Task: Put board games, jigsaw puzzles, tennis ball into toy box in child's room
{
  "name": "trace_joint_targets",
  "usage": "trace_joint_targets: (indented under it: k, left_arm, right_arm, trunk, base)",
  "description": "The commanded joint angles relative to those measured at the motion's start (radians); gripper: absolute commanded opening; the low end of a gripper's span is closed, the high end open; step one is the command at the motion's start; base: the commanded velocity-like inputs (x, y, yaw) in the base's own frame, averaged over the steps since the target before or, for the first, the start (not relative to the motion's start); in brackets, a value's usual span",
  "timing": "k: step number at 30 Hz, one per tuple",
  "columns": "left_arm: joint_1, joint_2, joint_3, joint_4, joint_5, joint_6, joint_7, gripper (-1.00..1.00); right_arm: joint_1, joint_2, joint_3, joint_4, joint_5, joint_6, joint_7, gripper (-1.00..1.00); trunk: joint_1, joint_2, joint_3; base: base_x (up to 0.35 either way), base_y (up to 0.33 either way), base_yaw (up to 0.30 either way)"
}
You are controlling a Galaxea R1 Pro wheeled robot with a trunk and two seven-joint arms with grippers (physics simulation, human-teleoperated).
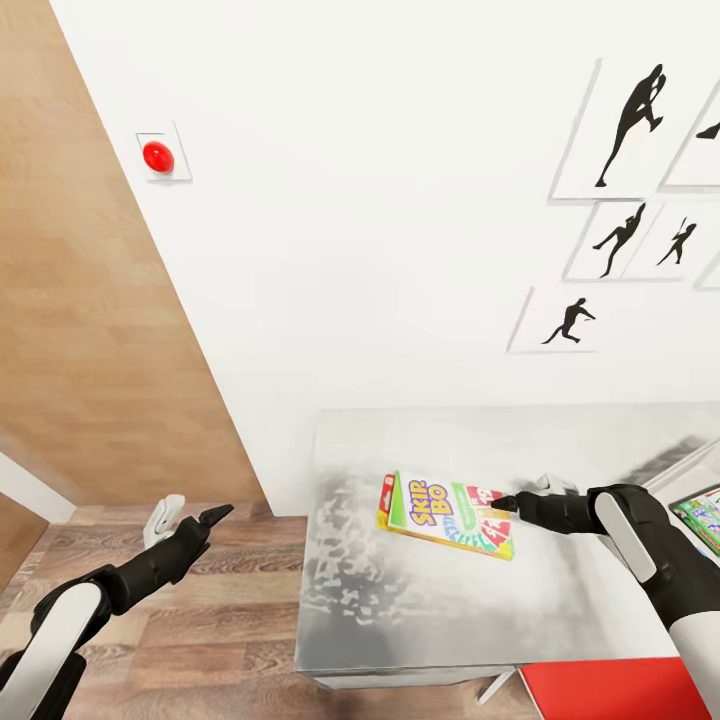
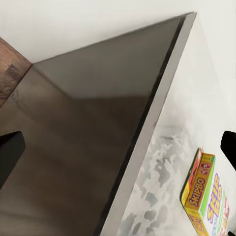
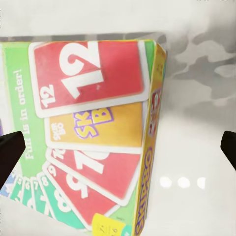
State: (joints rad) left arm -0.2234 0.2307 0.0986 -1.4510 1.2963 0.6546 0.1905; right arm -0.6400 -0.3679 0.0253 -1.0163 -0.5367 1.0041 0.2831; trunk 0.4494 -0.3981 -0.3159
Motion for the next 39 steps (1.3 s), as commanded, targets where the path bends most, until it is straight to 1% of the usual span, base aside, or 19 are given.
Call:
trace_joint_targets:
  k: [1, 6, 12, 18, 21, 27, 39]
  left_arm:
    - [-0.001, 0.0, 0.001, -0.001, 0.01, 0.004, 0.009, 1.0]
    - [-0.001, -0.003, -0.001, -0.002, -0.002, 0.005, 0.009, 1.0]
    - [-0.001, -0.003, -0.001, -0.003, -0.007, 0.005, 0.009, 1.0]
    - [-0.001, -0.004, -0.001, -0.002, -0.009, 0.005, 0.009, 1.0]
    - [-0.001, -0.005, -0.002, -0.002, -0.011, 0.005, 0.009, 1.0]
    - [-0.001, -0.006, -0.002, -0.002, -0.011, 0.005, 0.009, 1.0]
    - [-0.002, -0.007, -0.002, -0.002, -0.012, 0.004, 0.009, 1.0]
  right_arm:
    - [-0.001, -0.001, 0.001, 0.0, 0.01, 0.002, 0.01, 1.0]
    - [0.0, -0.001, 0.0, -0.001, 0.008, 0.002, 0.01, 1.0]
    - [0.0, -0.002, -0.001, -0.001, 0.005, 0.002, 0.01, 1.0]
    - [0.0, -0.002, -0.002, -0.001, -0.002, 0.002, 0.01, 1.0]
    - [0.0, -0.002, -0.002, 0.0, -0.015, 0.002, 0.01, 1.0]
    - [0.0, -0.002, -0.001, 0.001, -0.028, 0.002, 0.011, 1.0]
    - [-0.002, -0.001, 0.002, 0.044, -0.041, -0.005, 0.013, 1.0]
  trunk:
    - [0.001, -0.002, -0.002]
    - [0.001, -0.002, -0.002]
    - [0.001, -0.002, -0.002]
    - [0.001, -0.002, -0.002]
    - [0.001, -0.002, -0.002]
    - [0.001, -0.002, -0.002]
    - [0.001, -0.002, -0.002]
  base:
    - [0.006, 0.0, 0.0]
    - [0.003, 0.0, 0.0]
    - [0.001, 0.0, 0.0]
    - [0.0, 0.0, 0.0]
    - [0.0, 0.0, 0.0]
    - [0.0, 0.0, 0.0]
    - [0.0, 0.0, 0.0]
